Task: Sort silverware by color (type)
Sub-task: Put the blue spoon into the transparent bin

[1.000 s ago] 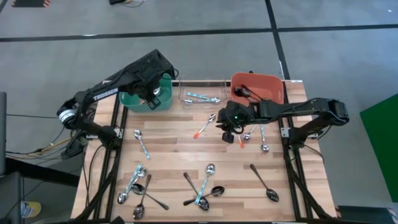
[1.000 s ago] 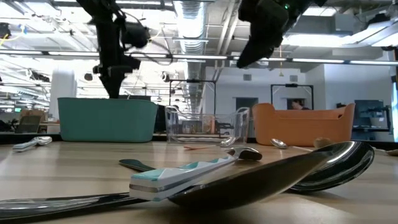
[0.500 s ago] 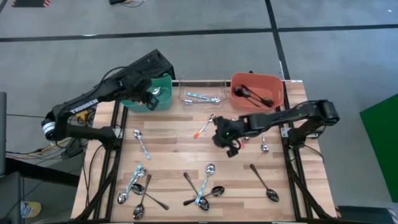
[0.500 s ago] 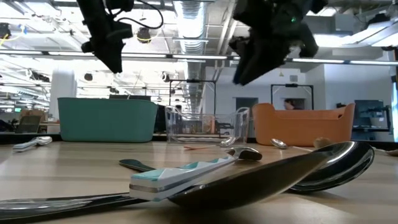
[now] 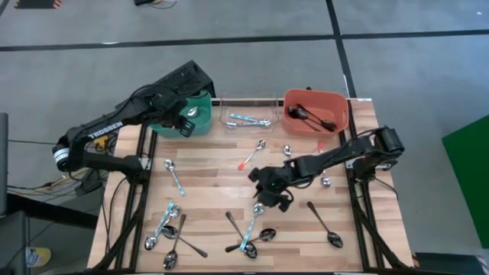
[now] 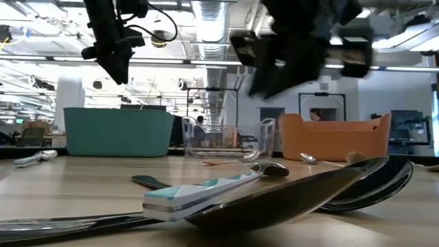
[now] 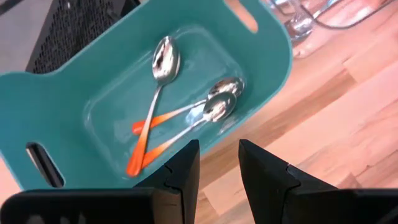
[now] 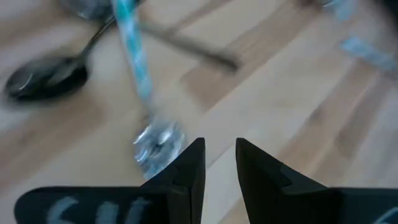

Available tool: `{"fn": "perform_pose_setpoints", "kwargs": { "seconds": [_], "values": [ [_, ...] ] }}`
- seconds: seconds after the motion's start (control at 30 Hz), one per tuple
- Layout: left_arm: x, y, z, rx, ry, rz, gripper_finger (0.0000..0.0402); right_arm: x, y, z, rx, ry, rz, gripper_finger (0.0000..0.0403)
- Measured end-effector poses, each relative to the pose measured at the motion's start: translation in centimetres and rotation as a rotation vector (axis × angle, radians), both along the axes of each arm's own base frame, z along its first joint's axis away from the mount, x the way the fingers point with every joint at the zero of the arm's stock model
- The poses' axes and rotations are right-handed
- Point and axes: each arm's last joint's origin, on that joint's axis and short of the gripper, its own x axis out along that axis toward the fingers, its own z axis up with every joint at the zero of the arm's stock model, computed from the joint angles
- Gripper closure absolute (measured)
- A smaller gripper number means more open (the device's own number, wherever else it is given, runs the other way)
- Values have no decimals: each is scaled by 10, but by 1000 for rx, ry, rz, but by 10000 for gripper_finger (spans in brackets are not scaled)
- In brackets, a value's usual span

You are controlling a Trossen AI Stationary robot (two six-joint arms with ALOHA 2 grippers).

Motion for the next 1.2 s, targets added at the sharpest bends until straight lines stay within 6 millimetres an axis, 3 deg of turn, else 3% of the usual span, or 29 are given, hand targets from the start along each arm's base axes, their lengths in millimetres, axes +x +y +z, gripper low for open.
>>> {"fn": "perform_pose_setpoints", "kwargs": {
  "seconds": [0.3,0.77,1.1,1.2],
  "values": [
    [2,-5,-2,-21,-8,25,301,9,20,-28,72,42,139,290],
    [2,-6,-4,-8,32,-4,301,24,36,-43,161,7,113,290],
    [2,-5,-4,18,47,-10,301,23,38,-43,167,9,112,290],
    [2,-5,-4,18,47,-10,301,25,40,-52,155,19,129,290]
  ]
}}
